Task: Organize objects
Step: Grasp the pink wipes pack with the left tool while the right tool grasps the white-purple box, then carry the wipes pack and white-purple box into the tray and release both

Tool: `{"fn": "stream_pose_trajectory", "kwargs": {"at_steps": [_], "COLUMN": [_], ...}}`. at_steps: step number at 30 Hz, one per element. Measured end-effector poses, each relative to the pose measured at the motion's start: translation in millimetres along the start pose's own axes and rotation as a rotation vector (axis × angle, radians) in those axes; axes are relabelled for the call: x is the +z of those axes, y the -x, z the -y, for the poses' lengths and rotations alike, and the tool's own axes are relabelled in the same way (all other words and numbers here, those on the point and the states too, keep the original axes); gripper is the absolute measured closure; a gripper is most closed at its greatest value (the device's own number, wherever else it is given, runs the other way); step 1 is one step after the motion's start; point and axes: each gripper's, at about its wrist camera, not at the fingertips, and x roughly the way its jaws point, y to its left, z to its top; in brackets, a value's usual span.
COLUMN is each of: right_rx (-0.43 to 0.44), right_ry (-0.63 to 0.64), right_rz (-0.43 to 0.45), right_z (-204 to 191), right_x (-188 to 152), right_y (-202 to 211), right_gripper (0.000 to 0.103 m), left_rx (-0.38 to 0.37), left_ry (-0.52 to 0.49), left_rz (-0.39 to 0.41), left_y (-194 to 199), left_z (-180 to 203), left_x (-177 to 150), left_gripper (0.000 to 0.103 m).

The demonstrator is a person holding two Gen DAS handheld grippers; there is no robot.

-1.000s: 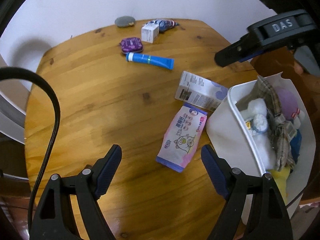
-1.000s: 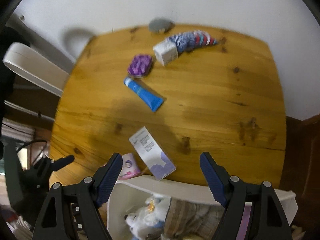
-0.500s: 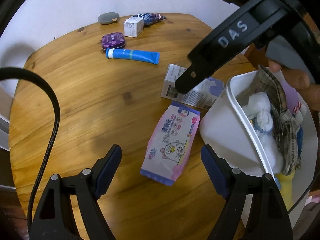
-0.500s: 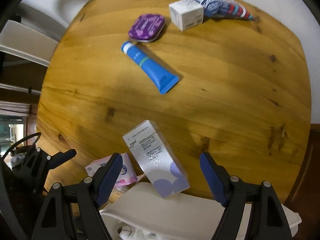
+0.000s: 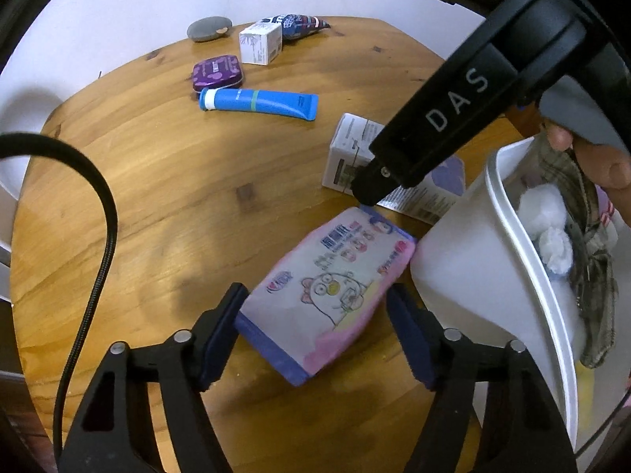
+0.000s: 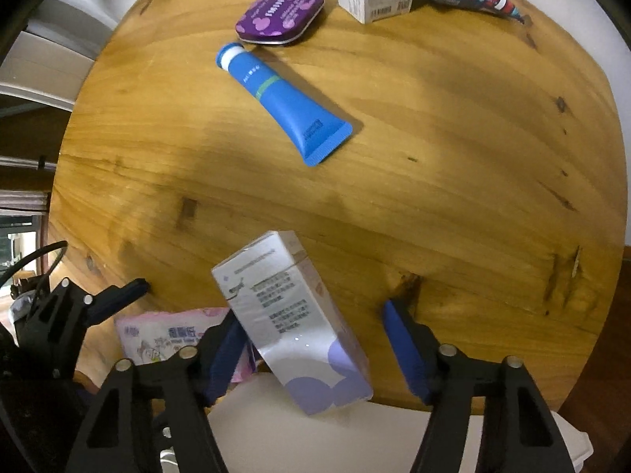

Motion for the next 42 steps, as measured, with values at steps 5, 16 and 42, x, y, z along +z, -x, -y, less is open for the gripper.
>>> {"fn": "stream_pose_trajectory", "kwargs": {"at_steps": [5,16,42], "right_rx": [0.002,0.057,0.209], "right_ry": [-0.011,-0.033,-0.182], "right_rz": [0.030,0.139,0.703], "right_z": [2,8,38], "right_x": [0,-8,-159], "right_y": [7,38,230], "right_gripper": [0.062,0.068,0.068], "left_rx": [-0.022,-0.004,-0.085], "left_ry": [0.020,0.075,-0.066], "left_rz": [0.012,0.117,0.486], "left_y": [-1,20,207], "left_z": [-4,-14,62], "left_x": [6,17,41], "left_gripper": [0.044,0.055,0.056]}}
